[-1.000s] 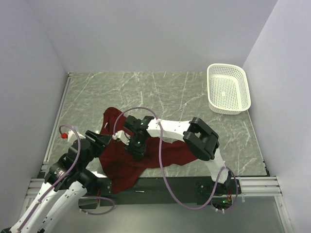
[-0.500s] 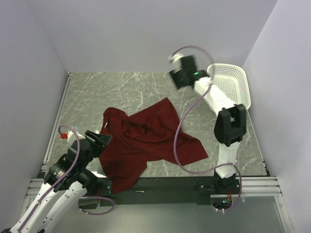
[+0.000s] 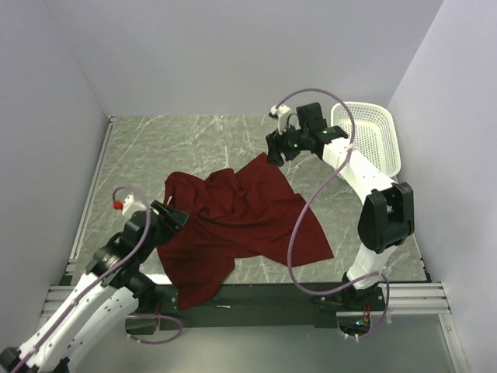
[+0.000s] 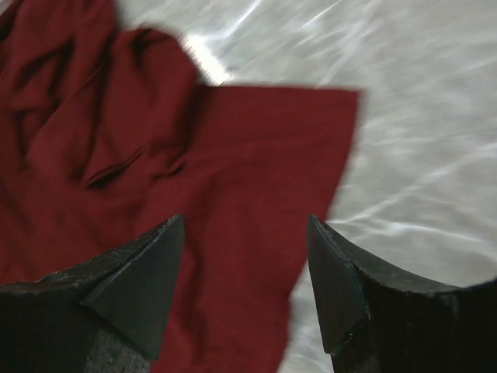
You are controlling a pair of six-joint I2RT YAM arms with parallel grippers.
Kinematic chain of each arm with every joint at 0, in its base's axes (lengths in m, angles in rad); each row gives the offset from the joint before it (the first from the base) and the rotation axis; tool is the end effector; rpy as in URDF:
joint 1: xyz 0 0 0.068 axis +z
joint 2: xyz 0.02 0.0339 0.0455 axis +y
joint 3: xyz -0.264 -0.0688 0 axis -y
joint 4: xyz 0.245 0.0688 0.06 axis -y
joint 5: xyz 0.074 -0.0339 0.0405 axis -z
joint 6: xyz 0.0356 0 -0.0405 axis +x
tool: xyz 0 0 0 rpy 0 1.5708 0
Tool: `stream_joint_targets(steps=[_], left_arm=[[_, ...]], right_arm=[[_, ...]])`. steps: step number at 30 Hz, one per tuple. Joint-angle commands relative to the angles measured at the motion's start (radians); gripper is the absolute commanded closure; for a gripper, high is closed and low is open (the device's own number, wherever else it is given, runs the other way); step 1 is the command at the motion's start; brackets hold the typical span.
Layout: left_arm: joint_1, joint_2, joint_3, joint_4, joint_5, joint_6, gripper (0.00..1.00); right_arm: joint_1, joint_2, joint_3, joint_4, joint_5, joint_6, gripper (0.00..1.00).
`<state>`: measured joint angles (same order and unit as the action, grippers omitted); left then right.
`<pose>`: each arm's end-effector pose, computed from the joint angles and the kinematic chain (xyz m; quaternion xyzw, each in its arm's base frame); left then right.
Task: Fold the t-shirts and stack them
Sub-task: Flatten the tshirt out
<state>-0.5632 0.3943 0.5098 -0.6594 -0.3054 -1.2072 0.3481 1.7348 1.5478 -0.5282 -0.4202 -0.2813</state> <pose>0.0946 -0.0471 0.2469 -0.3433 0.7930 -0.2919 0.4099 0.3667 0.1485 0.3175 -0.3577 0.8194 0.2032 0.3992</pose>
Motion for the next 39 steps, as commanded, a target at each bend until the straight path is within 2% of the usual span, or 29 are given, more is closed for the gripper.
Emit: stream_joint_targets(steps=[1, 2, 3, 5, 6, 9, 12, 15, 17, 24, 30, 34, 39], left_arm=[[0.003, 0.135, 0.010, 0.162, 0.012, 0.104, 0.37], [0.006, 0.184, 0.024, 0.184, 0.011, 0.127, 0.38], [0.009, 0.298, 0.044, 0.213, 0.015, 0.191, 0.39], [0.051, 0.435, 0.128, 0.277, 0.081, 0.279, 0.41], [0.075, 0.577, 0.165, 0.283, 0.113, 0.373, 0.45], [0.161, 0.824, 0.327, 0.256, 0.172, 0.516, 0.49], [0.213, 0.990, 0.449, 0.264, 0.296, 0.601, 0.55], [0.214, 1.110, 0.555, 0.274, 0.445, 0.617, 0.57], [0.214, 1.156, 0.598, 0.284, 0.504, 0.603, 0.57], [0.185, 1.340, 0.685, 0.256, 0.545, 0.594, 0.57], [0.105, 1.463, 0.811, 0.176, 0.483, 0.649, 0.58], [0.091, 1.541, 0.875, 0.158, 0.470, 0.649, 0.60], [0.069, 1.595, 0.929, 0.100, 0.388, 0.661, 0.60]], right_arm=[[-0.014, 0.035, -0.043, -0.065, -0.221, 0.004, 0.30], [-0.012, 0.032, -0.046, -0.079, -0.248, -0.016, 0.30], [-0.012, 0.014, -0.054, -0.087, -0.276, -0.016, 0.30], [-0.014, -0.023, -0.113, -0.063, -0.296, -0.013, 0.30], [-0.014, -0.059, -0.138, -0.041, -0.310, -0.010, 0.30], [-0.012, -0.124, -0.239, -0.015, -0.321, -0.010, 0.29], [-0.017, -0.184, -0.333, 0.046, -0.321, -0.012, 0.29], [-0.038, -0.199, -0.357, 0.050, -0.336, -0.016, 0.29], [-0.052, -0.202, -0.357, 0.050, -0.362, -0.013, 0.29], [-0.098, -0.208, -0.376, 0.051, -0.411, -0.006, 0.29], [-0.107, -0.198, -0.373, 0.040, -0.430, -0.010, 0.29], [-0.110, -0.195, -0.371, 0.039, -0.430, -0.010, 0.30], [-0.126, -0.190, -0.370, 0.042, -0.436, -0.006, 0.29]])
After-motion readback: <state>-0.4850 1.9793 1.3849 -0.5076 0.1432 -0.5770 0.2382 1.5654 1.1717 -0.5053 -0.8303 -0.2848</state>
